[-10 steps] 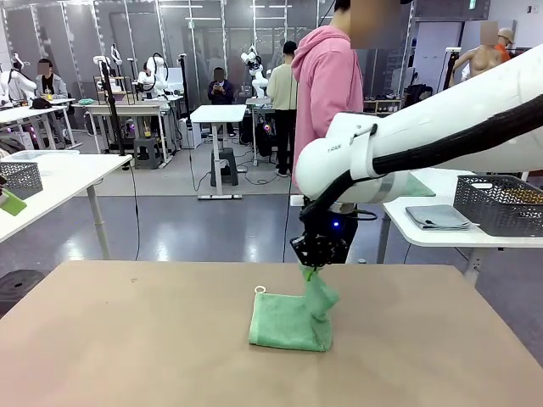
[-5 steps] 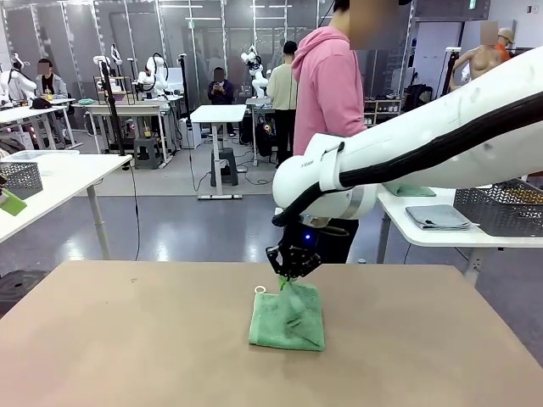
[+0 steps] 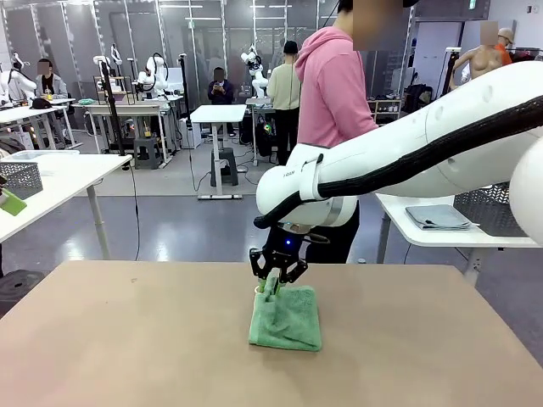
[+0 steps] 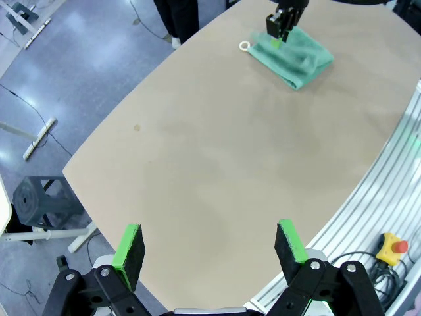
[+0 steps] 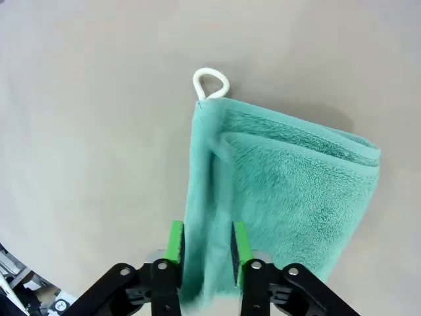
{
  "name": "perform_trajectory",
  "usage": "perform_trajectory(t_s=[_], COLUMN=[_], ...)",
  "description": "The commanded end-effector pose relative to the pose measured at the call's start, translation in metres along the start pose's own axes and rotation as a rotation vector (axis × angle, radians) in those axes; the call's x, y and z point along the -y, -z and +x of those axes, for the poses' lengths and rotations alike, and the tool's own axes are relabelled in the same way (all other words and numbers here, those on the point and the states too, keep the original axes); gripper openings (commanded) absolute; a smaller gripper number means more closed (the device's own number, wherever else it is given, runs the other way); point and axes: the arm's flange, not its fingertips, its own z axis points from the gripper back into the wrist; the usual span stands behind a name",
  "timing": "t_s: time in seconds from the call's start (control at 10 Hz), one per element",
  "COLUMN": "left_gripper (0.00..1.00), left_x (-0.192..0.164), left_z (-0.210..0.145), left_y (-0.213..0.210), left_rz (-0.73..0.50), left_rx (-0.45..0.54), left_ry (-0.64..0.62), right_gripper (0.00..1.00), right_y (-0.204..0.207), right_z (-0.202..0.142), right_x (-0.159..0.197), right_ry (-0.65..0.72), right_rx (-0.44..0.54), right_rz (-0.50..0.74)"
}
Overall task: Fold the towels and place them in the basket.
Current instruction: When a person lays out a Towel with hook on the table, fold it in half twice.
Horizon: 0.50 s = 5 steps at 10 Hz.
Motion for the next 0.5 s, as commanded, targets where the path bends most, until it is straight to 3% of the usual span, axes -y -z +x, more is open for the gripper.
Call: perform_trajectory(t_s=[0.0,0.1,0.2,0.3,0.4], left_gripper=[1.0,1.0,1.0,1.0,1.0], left_x=[-0.0032,-0.0032,-0.0032,-0.0032,-0.0032], left_z=[0.0022,0.0022,0.0022,0.0022,0.0022], left_y=[-0.0011,-0.0011,-0.0011,-0.0011,-0.0011], left_rz=[0.006,0.006,0.006,0.006,0.006], left_rx=[-0.002,-0.002,-0.002,-0.002,-0.002], left_ry=[0.006,0.006,0.006,0.006,0.006], right_gripper=[1.0,1.0,0.9,1.0,1.0], right_y=[-0.0009,-0.0008,-0.0011,-0.0032,-0.0045], right_z=[0.0067,0.0075,0.0077,0.0075,0.0075], right_x=[-0.0076,-0.0084,-0.0083,-0.0071,-0.0037], right_ry=[0.037,0.036,0.032,0.028,0.025], right_rx=[0.027,0.03,0.033,0.037,0.037], right_rz=[-0.021,-0.022,-0.016,-0.008,-0.002])
